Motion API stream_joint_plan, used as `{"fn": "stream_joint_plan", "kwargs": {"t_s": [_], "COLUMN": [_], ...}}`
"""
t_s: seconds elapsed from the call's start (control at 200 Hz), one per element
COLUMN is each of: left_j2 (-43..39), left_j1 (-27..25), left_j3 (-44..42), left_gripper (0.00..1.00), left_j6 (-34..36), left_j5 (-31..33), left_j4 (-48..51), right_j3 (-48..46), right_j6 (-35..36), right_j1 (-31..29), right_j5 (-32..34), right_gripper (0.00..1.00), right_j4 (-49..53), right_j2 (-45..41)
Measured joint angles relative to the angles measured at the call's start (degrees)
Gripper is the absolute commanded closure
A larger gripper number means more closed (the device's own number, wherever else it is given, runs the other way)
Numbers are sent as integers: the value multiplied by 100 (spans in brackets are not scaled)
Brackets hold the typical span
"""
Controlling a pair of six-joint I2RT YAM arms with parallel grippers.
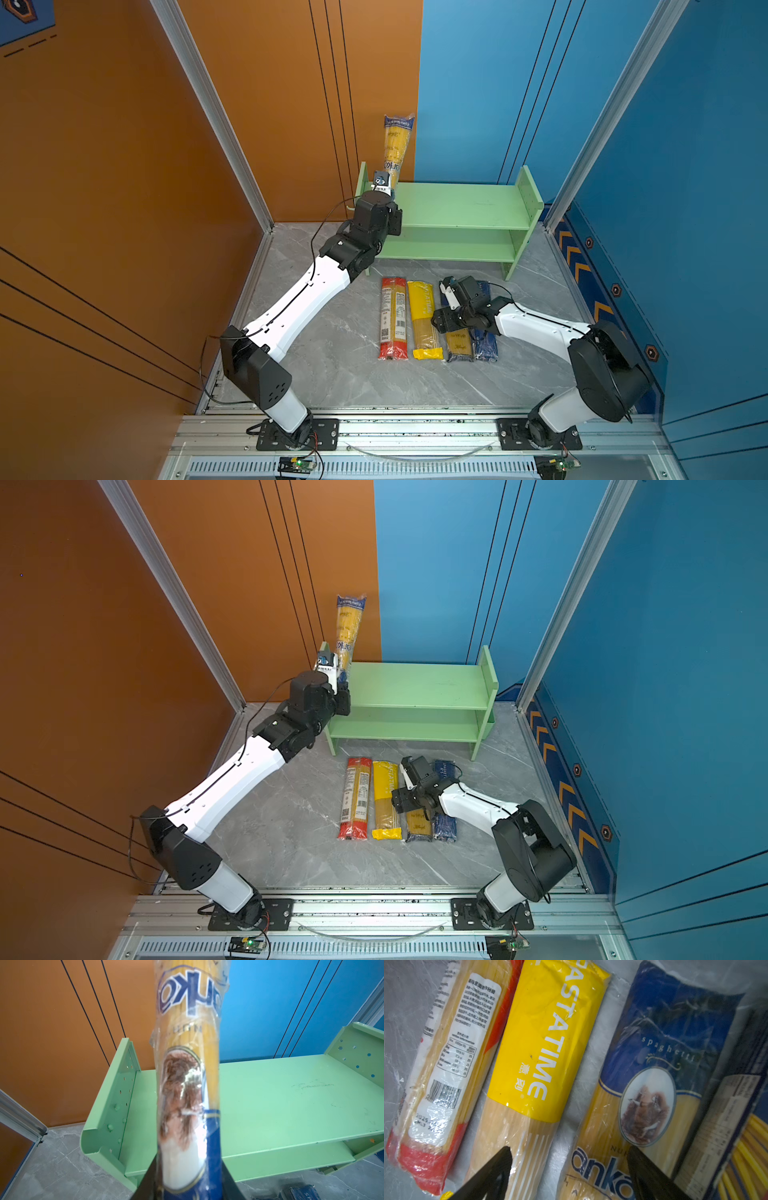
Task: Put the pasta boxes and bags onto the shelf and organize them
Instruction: 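Carry the upright Ankara bag with the left gripper over the upper shelf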
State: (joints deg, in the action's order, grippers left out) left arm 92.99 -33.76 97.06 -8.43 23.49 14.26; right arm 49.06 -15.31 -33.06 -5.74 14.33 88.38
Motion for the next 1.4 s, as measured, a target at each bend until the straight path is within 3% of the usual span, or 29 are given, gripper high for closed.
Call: {"fn": "stream_joint_plan", "kwargs": {"t_s": [1.302,1.402], "left_j2": [850,881], "left_j1": [372,385], "left_j3": [566,579], "left_gripper": [100,94], "left_j6": [-610,-623], "left_j5": [-435,-455], "left_j4": [881,901], "right_j3": [0,0], "right_j6": [0,0], "right_j1": [-2,-2], "right_j5": [-2,-2], "right_gripper": [15,15], "right_j4": [-44,-44], "right_j2": [90,90]}}
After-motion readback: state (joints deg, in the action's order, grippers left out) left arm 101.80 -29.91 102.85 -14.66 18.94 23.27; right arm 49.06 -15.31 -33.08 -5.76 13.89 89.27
